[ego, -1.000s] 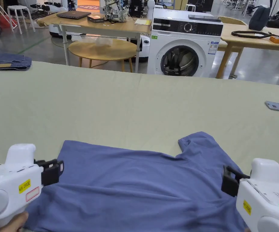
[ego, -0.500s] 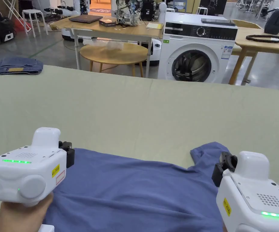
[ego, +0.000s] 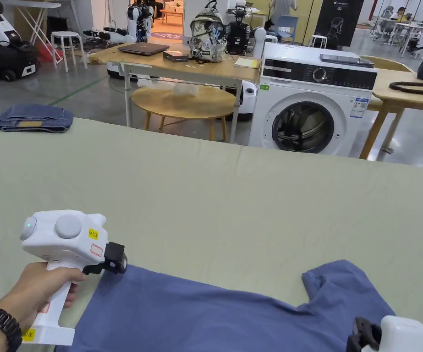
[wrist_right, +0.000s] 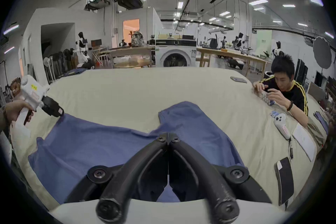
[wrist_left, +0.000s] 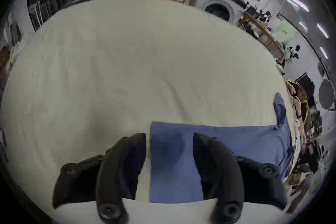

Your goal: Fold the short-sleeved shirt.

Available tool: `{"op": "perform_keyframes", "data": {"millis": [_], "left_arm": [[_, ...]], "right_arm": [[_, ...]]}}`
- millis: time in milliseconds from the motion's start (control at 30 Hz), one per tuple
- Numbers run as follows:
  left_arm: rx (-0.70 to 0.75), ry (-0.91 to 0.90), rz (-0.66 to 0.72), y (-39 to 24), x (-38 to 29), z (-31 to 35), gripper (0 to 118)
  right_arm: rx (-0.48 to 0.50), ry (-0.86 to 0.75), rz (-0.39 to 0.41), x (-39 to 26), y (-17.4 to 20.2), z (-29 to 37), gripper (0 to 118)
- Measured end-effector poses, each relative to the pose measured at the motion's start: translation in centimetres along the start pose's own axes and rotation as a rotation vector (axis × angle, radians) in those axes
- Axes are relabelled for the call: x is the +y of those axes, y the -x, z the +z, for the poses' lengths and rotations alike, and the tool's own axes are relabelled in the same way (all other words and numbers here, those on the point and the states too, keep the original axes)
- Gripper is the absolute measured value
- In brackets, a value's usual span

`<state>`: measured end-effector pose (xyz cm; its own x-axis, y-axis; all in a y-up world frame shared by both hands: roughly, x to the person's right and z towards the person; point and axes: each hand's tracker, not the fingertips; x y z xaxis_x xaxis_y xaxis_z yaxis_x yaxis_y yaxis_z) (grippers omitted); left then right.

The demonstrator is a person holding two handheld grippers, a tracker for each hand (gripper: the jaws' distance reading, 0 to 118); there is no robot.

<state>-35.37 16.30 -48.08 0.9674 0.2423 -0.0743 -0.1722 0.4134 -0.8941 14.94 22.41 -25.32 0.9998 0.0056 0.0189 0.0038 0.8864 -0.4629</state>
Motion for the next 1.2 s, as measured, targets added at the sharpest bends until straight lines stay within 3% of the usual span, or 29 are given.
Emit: {"op": "perform_keyframes", "data": {"millis": [133,233,333,400,567,800,867,900,967,1033,1200], "left_arm": [[0.041,0.066,0.037,-0.3,0.5,-0.8,53],[0.081,0.077,-0.019,-1.4,0.8,-1.0,48],[0.205,0.057,-0.167,-2.9,0.9,-1.0,18],[0.178,0.055,-0.207,-2.9,1.0,-1.5,0],[0.185,0.024,-0.228,-3.4,0.0,-1.2,0],[0.098,-0.125,-0.199,-4.0,-2.1,3.8,0],[0.079,-0.157,-0.187,-4.0,-3.0,5.3,0],[0.073,-0.17,-0.18,-3.9,-3.3,5.8,0],[0.06,-0.203,-0.171,-4.0,-4.1,6.7,0],[0.067,-0.211,-0.172,-3.6,-4.8,7.2,0],[0.057,-0.235,-0.147,-2.9,-5.7,8.2,0]], "right_arm": [[-0.023,0.037,0.007,-0.8,-0.7,-0.4,0],[-0.038,0.067,0.004,-1.3,-1.0,-0.8,0],[-0.039,0.096,-0.005,-1.7,-1.2,-1.2,0],[-0.039,0.105,-0.007,-2.0,-1.1,-1.3,0],[-0.031,0.123,-0.003,-2.0,-1.4,-1.5,0],[-0.055,0.128,-0.015,2.2,-4.9,-3.5,0],[-0.053,0.183,-0.025,4.2,-6.8,-5.6,15],[-0.056,0.229,-0.017,5.0,-7.7,-6.9,39],[-0.064,0.329,0.0,6.4,-9.4,-10.0,45],[-0.064,0.392,0.005,7.2,-11.1,-13.3,65],[-0.061,0.574,0.035,6.8,-13.1,-20.0,68]]}}
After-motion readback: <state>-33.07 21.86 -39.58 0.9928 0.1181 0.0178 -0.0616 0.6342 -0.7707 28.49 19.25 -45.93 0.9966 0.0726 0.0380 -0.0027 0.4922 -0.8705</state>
